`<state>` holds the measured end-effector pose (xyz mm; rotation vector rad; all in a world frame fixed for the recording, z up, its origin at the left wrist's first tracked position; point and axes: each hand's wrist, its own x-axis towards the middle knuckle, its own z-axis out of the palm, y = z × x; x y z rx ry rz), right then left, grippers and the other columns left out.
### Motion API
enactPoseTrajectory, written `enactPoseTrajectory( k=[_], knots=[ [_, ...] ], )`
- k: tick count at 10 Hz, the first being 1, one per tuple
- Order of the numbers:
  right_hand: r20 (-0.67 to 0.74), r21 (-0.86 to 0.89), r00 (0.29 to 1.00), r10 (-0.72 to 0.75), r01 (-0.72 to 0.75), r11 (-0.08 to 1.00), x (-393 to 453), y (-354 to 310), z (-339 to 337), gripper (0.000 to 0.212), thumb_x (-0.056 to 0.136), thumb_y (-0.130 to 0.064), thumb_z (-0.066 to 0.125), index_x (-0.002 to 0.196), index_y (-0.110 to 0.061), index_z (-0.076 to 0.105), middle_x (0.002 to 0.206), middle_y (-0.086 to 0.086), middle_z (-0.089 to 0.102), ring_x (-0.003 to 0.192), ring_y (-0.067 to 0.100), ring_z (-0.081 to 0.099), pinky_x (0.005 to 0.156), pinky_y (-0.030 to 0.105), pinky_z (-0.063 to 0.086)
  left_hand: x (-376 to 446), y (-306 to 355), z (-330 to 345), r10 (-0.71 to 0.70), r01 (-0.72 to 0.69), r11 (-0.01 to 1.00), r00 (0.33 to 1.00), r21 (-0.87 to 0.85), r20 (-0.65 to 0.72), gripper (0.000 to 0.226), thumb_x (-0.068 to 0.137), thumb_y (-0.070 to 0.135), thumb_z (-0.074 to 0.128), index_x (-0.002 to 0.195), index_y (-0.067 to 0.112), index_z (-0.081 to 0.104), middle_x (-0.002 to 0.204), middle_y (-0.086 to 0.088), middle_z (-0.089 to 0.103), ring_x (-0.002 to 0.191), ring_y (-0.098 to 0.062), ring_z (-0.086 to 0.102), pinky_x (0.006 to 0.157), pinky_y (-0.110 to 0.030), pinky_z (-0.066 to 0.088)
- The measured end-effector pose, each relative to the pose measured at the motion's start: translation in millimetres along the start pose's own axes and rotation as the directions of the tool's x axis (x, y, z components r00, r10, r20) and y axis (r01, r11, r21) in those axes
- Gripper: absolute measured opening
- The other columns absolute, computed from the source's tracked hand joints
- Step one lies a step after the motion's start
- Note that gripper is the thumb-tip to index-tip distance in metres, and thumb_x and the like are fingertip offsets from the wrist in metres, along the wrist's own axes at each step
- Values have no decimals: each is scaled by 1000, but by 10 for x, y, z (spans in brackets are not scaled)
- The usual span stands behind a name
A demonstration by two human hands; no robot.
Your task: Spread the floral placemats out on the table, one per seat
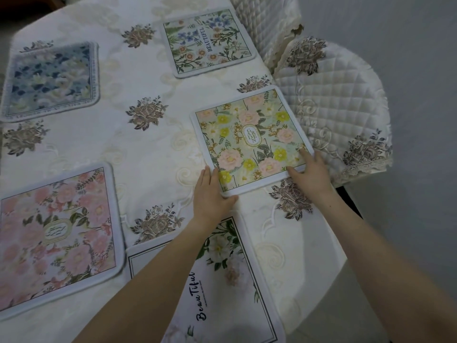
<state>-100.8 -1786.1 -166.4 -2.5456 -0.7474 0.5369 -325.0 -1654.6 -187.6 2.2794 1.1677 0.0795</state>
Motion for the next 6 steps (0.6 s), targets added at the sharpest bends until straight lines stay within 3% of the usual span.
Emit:
enactPoseTrajectory(
  k=[2, 3, 5, 6],
  knots=[
    [39, -113, 999, -23, 28, 993, -78, -29, 47, 65, 91, -36, 52, 146, -11, 27, 155, 24, 14, 143, 39, 15, 115, 49, 25, -13, -10, -7, 14, -14, 1000, 1000, 2, 2, 94, 76, 47, 67, 147, 10, 17, 157, -15, 11, 145, -25, 7, 117, -33, 6],
    [54, -118, 997, -48, 54, 991, -221, -96, 103, 57, 94, -28, 48, 143, -7, 29, 156, 18, 17, 146, 31, 12, 112, 47, 30, -37, -10, -77, 57, -58, 998, 998, 14, 18, 89, 77, 40, 69, 145, 8, 22, 154, -20, 18, 143, -30, 13, 116, -37, 12],
    [11, -89, 990, -142, 142, 986, -620, -295, 129, 44, 93, -24, 47, 134, -7, 47, 147, 12, 40, 134, 28, 39, 105, 47, 38, -188, -48, -371, 127, -129, 991, 991, 36, 38, 75, 84, 41, 61, 143, 9, 28, 145, -17, 36, 132, -33, 30, 108, -42, 29],
    [-58, -73, 979, -197, 192, 979, -785, -448, 134, 44, 92, -28, 49, 133, -10, 49, 144, 12, 45, 134, 28, 37, 107, 47, 35, -245, -63, -570, 193, -194, 979, 981, 67, 14, 71, 86, 43, 56, 142, 10, 29, 143, -14, 40, 128, -32, 35, 103, -42, 34]
  ],
)
